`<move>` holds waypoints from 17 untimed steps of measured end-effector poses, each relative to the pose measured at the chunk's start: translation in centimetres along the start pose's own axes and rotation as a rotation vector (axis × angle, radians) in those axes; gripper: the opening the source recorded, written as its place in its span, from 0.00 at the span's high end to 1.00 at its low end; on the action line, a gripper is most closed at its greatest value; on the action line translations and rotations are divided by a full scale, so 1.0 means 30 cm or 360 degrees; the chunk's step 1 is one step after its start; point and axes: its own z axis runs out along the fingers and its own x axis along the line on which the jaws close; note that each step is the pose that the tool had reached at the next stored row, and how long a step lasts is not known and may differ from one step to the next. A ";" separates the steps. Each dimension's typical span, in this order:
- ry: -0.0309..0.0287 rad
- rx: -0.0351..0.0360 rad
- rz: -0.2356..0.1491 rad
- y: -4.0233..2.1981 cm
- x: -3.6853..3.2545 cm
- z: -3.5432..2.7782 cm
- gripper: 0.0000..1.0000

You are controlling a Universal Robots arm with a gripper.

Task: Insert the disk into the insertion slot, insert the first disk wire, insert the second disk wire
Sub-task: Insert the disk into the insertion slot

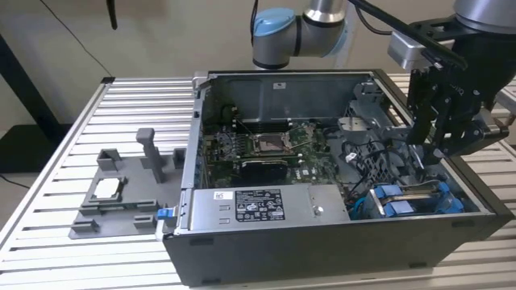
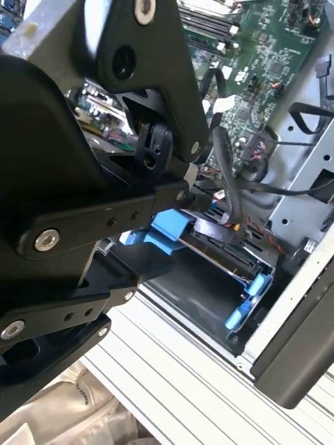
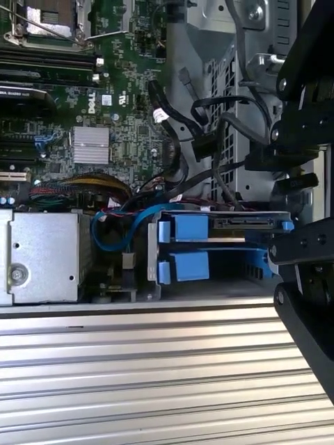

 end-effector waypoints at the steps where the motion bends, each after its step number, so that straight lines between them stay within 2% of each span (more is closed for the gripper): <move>1: 0.00000 0.0005 0.0000 0.000 -0.001 0.000 0.53; 2: 0.00000 0.0016 0.0000 0.000 -0.001 0.000 0.53; 3: -0.00001 0.0035 -0.0001 0.000 -0.001 0.001 0.53; 4: -0.00003 0.0058 -0.0002 0.000 -0.002 0.001 0.53; 7: -0.00012 0.0140 -0.0006 0.000 -0.002 0.001 0.53; 8: -0.00015 0.0157 -0.0007 0.001 -0.002 0.002 0.53; 9: -0.00012 0.0167 -0.0008 0.001 -0.003 0.002 0.53; 10: -0.00012 0.0172 -0.0009 0.000 -0.005 0.002 0.53; 11: 0.00005 0.0173 -0.0011 0.000 -0.008 0.003 0.53; 13: 0.00139 0.0173 -0.0015 0.001 -0.010 0.003 0.53; 15: 0.00189 0.0173 -0.0016 0.001 -0.010 0.003 0.53; 17: 0.00277 0.0174 -0.0017 0.001 -0.012 0.004 0.53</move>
